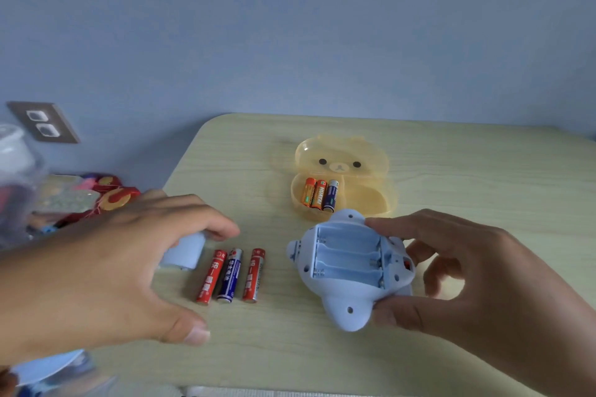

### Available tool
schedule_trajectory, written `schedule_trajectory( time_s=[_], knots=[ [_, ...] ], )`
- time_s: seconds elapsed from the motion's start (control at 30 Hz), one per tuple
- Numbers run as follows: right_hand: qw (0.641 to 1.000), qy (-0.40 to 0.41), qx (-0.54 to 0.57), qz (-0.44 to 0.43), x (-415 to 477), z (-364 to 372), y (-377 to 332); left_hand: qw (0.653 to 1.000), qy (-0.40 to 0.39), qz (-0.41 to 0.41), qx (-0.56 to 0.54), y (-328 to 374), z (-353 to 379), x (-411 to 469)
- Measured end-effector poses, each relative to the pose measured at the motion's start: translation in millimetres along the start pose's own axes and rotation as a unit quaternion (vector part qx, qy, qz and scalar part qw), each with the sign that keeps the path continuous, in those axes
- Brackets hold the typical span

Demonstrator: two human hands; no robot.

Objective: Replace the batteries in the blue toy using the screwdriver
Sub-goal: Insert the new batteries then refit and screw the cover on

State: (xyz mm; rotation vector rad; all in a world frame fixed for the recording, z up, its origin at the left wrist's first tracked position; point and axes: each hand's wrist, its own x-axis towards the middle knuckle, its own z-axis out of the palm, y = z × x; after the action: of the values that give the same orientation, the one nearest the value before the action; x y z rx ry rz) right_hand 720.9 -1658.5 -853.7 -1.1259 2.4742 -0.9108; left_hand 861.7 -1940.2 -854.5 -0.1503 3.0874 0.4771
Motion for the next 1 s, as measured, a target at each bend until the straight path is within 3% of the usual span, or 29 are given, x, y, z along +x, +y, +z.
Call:
schedule_trajectory(
  time_s=[0.2,0.3,0.4,0.6,1.0],
  knots=[
    [1.0,-0.005,-0.008,-0.004,-1.5,0.8,-4.5,1.0,0.014,-0.015,0.012,-5.0,8.3,-1.3],
    [1.0,-0.006,-0.003,-0.008,-3.6,0.1,-4.6,0.998,0.065,-0.023,0.0,-7.0,4.6,-1.6],
    [1.0,-0.008,-0.003,-0.011,-5.0,0.0,-4.2,0.985,0.141,-0.011,-0.1,-5.0,-3.4,0.0],
    [1.0,-0.003,0.001,-0.011,-2.5,1.2,-6.0,0.923,0.194,0.087,-0.321,43.4,-1.8,26.1],
    [1.0,-0.007,0.005,-0.021,-1.7,1.6,-0.1,0.952,0.193,0.147,-0.187,83.6,21.2,56.9]
  ],
)
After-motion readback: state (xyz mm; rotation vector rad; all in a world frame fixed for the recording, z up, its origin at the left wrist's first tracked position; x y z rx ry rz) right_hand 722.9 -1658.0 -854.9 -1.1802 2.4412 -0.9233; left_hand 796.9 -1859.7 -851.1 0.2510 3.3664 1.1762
